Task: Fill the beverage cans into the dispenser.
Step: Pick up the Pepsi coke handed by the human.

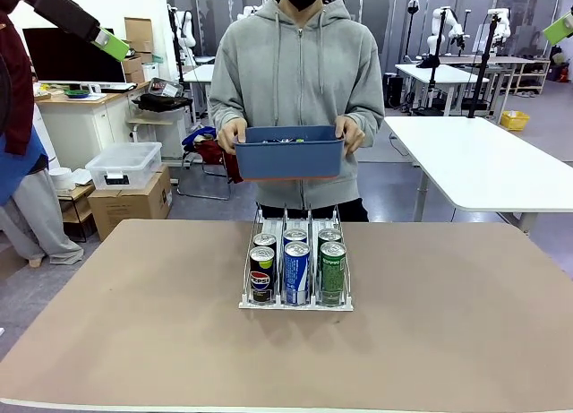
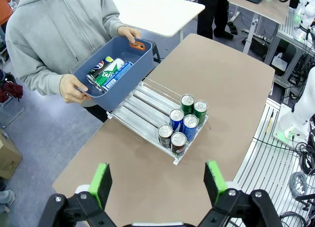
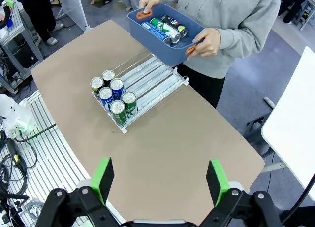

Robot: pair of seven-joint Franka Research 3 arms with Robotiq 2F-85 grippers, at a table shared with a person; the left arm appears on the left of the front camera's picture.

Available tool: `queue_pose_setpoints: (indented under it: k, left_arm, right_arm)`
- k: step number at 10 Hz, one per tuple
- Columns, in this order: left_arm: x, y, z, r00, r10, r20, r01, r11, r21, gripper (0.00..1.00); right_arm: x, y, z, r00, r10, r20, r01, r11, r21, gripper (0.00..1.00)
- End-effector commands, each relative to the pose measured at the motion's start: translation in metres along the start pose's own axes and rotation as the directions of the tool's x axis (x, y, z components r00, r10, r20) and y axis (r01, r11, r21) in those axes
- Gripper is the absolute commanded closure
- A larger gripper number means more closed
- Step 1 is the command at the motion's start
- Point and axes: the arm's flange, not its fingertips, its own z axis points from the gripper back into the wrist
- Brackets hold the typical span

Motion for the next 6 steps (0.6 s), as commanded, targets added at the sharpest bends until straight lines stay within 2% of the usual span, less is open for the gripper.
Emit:
queue_pose_setpoints:
  k: [1, 6]
  left_arm:
    - [-0.0019, -0.0002, 0.0006, 1.0, 0.008, -0.001, -0.008, 1.0, 0.007, 0.0]
    - [-0.0019, -0.0002, 0.0006, 1.0, 0.008, -0.001, -0.008, 1.0, 0.007, 0.0]
  right_arm:
    - [0.0001, 0.0005, 0.0001, 1.0, 0.002, 0.001, -0.002, 1.0, 0.001, 0.0]
    - [0.0001, 0.0005, 0.0001, 1.0, 0.002, 0.001, -0.002, 1.0, 0.001, 0.0]
